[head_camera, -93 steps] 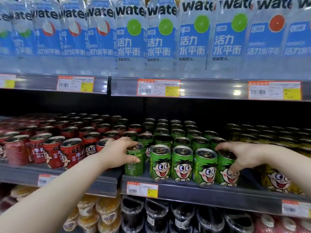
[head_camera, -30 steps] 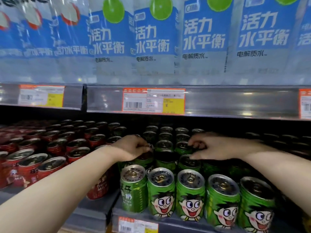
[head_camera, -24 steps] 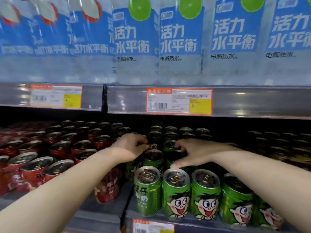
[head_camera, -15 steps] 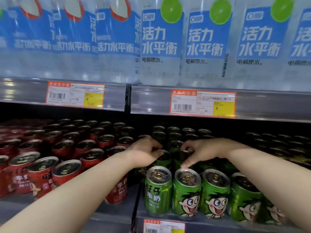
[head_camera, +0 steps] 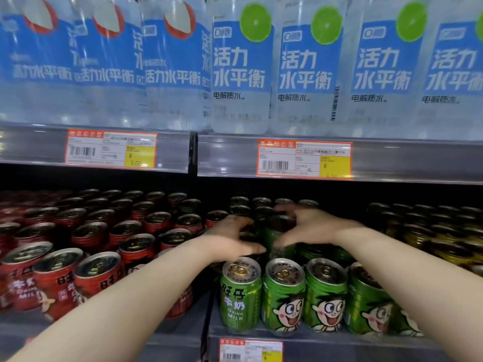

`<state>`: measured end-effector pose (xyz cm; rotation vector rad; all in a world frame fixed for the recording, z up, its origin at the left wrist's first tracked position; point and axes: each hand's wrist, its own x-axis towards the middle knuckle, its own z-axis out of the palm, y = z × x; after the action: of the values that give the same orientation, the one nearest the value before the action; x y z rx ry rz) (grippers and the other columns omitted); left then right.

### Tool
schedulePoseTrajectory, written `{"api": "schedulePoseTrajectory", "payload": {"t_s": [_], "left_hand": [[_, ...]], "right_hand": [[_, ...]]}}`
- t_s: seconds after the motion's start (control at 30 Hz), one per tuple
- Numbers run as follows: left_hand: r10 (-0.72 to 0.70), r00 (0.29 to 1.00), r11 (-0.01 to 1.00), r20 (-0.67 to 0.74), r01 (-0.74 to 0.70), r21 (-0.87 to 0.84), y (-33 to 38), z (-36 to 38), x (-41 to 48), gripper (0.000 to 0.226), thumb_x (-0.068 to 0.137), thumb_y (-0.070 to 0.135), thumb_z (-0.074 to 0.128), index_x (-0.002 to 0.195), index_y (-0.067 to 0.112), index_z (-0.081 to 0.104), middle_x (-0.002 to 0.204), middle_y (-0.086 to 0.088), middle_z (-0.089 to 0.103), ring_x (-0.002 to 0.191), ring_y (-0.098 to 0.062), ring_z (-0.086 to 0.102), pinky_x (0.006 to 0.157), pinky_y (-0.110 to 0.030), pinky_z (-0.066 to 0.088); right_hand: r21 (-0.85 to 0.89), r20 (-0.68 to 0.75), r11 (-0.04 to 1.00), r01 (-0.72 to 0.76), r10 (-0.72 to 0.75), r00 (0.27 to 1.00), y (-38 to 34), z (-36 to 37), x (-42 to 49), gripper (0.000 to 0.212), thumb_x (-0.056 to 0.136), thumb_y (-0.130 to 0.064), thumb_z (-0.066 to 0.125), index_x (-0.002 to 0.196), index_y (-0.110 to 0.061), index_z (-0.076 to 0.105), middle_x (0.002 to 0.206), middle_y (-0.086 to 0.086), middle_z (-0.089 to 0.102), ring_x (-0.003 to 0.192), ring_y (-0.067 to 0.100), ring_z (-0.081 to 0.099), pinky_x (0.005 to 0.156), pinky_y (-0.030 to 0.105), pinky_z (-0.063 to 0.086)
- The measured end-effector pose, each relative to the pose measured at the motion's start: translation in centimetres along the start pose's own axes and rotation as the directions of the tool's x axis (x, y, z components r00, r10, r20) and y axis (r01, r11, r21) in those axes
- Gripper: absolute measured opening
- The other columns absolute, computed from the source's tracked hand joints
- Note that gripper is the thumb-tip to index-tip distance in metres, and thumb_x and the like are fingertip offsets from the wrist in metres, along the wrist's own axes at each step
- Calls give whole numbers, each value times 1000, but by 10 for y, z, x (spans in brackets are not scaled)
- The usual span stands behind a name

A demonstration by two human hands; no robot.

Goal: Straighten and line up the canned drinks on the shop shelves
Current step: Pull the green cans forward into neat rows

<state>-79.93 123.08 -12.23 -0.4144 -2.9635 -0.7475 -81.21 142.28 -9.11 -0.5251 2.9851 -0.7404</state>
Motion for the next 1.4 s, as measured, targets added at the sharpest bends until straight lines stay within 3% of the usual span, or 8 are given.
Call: {"api": "schedulePoseTrajectory", "payload": {"t_s": [0.2, 0.3, 0.4, 0.6, 0.8, 0.9, 1.1, 1.4], "left_hand": [[20, 999, 972, -42, -29, -232, 9, -2, -1, 81, 72, 43, 75, 140, 23, 37, 141, 1, 45, 127, -15, 44, 92, -16, 31], [25, 994, 907, -104, -66, -415, 15, 2, 3, 60, 71, 39, 77, 123, 27, 50, 129, 6, 54, 116, -11, 52, 95, -20, 37], [-21, 979, 755, -200, -116, -646, 20, 2, 9, 46, 70, 32, 80, 105, 27, 49, 118, 0, 61, 108, -16, 58, 98, -31, 46], [38, 969, 506, -243, -228, -832, 34, -4, 11, 41, 79, 7, 69, 107, 26, 47, 108, 0, 62, 100, -17, 62, 87, -33, 53], [115, 955, 723, -274, -269, -636, 36, -4, 15, 48, 79, 11, 71, 118, 26, 47, 98, 16, 58, 85, 5, 57, 70, -4, 48], [119, 975, 784, -186, -208, -585, 33, -2, 18, 67, 77, 11, 73, 135, 21, 42, 120, 4, 59, 103, -11, 59, 88, -17, 48], [108, 994, 946, 12, -99, -308, 6, -14, 14, 81, 73, 35, 76, 142, 29, 34, 140, 6, 46, 124, -10, 47, 107, -28, 37], [50, 993, 971, 106, -73, 229, -18, -9, 7, 63, 77, 41, 69, 134, 24, 48, 139, -3, 49, 127, -19, 44, 103, -27, 39]], "right_hand": [[622, -180, 780, 59, 69, 981, 4, -19, -8, 30, 80, -32, 70, 108, -28, 59, 102, -9, 64, 91, 6, 60, 87, 21, 46], [854, -112, 520, 11, 163, 980, 10, -12, -3, 26, 87, -32, 60, 109, -18, 59, 100, 3, 70, 92, 18, 66, 92, 33, 50], [903, 30, 424, -71, 104, 994, 16, -7, -4, 22, 92, -35, 48, 106, -21, 57, 100, 3, 69, 90, 18, 65, 87, 28, 47], [801, 137, 594, -76, -58, 989, 28, -5, -6, 55, 65, -48, 66, 116, -29, 56, 111, -4, 68, 107, 12, 61, 105, 34, 40], [525, -56, 824, 214, -217, 975, 20, -18, -5, 88, 60, -35, 82, 136, -33, 38, 132, -10, 54, 123, 6, 51, 105, 24, 40], [279, -24, 941, 192, -193, 981, 15, -21, -2, 103, 57, -43, 79, 144, -36, 24, 140, -15, 41, 128, 3, 39, 106, 22, 31], [158, 14, 961, 225, -230, 973, 9, -10, -1, 49, 72, -25, 79, 108, -39, 50, 99, -28, 56, 91, -14, 52, 74, -1, 39], [-280, 247, 942, 186, -116, 962, 17, 10, 12, 65, 72, -28, 74, 131, -29, 45, 134, -3, 45, 120, 13, 46, 97, 23, 41]]}}
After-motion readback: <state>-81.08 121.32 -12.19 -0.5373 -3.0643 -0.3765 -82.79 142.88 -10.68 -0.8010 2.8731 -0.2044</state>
